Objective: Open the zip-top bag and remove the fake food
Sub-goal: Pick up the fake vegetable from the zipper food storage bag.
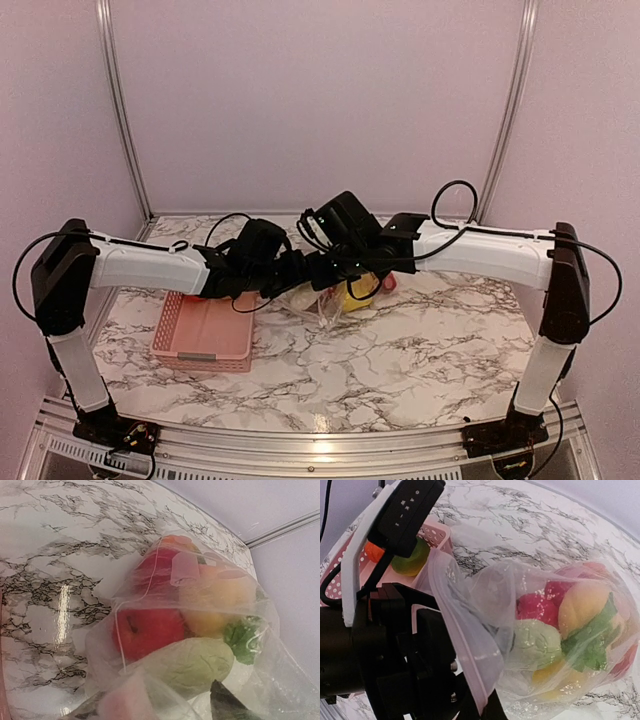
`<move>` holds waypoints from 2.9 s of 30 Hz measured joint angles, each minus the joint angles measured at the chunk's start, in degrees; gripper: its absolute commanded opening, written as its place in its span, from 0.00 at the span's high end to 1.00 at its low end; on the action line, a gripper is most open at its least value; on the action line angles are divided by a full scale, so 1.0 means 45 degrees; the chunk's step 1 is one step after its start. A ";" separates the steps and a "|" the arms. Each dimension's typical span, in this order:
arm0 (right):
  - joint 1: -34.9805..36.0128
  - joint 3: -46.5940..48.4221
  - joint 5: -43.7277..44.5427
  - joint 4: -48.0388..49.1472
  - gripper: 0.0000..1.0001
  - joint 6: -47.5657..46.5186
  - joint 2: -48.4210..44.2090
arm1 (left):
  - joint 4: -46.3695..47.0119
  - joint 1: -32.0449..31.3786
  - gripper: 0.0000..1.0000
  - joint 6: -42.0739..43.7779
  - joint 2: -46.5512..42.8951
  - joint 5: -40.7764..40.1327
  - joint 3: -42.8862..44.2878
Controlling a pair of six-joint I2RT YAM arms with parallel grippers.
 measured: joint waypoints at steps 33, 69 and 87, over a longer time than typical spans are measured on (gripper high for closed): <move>-0.0520 -0.1977 -0.0204 0.0427 1.00 0.0369 -0.1234 | -0.1307 -0.1127 0.15 0.1729 0.1583 0.0491 0.0942; -0.0923 -0.3716 -0.0714 0.1753 1.00 0.0690 -0.1404 | -0.3240 -0.1559 0.64 0.3157 0.3123 -0.0151 0.3011; -0.0835 -0.3711 -0.0767 0.1987 1.00 0.0680 -0.1321 | -0.3900 -0.1331 0.64 0.2584 0.1753 0.1962 0.2433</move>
